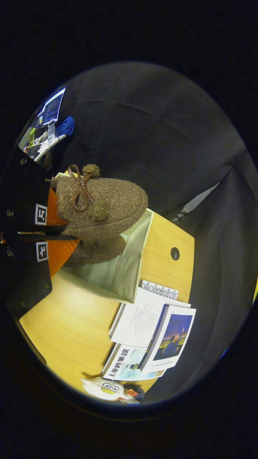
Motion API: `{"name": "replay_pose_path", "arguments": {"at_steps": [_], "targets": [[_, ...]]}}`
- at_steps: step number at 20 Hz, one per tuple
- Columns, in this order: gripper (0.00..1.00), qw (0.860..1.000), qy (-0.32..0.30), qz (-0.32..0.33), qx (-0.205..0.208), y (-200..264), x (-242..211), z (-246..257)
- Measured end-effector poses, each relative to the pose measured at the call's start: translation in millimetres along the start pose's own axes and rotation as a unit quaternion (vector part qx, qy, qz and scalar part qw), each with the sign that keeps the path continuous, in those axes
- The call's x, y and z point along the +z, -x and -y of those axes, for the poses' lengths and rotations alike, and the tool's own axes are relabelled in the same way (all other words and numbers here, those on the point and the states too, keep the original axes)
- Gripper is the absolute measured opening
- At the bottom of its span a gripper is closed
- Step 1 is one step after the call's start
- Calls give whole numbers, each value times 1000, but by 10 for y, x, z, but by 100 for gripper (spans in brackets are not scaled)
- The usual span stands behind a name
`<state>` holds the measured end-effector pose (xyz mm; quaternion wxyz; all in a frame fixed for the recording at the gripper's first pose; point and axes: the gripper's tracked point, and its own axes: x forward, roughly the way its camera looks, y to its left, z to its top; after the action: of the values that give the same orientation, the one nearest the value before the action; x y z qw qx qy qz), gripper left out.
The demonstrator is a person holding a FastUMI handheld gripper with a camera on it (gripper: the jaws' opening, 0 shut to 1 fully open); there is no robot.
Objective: Open the storage box then place both shoes into the box .Put the left shoe in first, then the right shoe, with the right side of both shoes facing outward in a uniform manner.
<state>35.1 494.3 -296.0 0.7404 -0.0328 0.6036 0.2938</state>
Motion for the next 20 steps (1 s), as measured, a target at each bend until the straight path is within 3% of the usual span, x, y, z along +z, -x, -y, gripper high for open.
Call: {"name": "replay_pose_path", "arguments": {"at_steps": [3, 8, 15, 20], "targets": [[10, 1000, 4, 3, 14, -38, 15, -131], [99, 999, 27, 40, 4, 36, 123, -63], [99, 992, 26, 119, 9, 713, 134, 77], [99, 972, 8, 235, -16, 1442, 159, 485]]}}
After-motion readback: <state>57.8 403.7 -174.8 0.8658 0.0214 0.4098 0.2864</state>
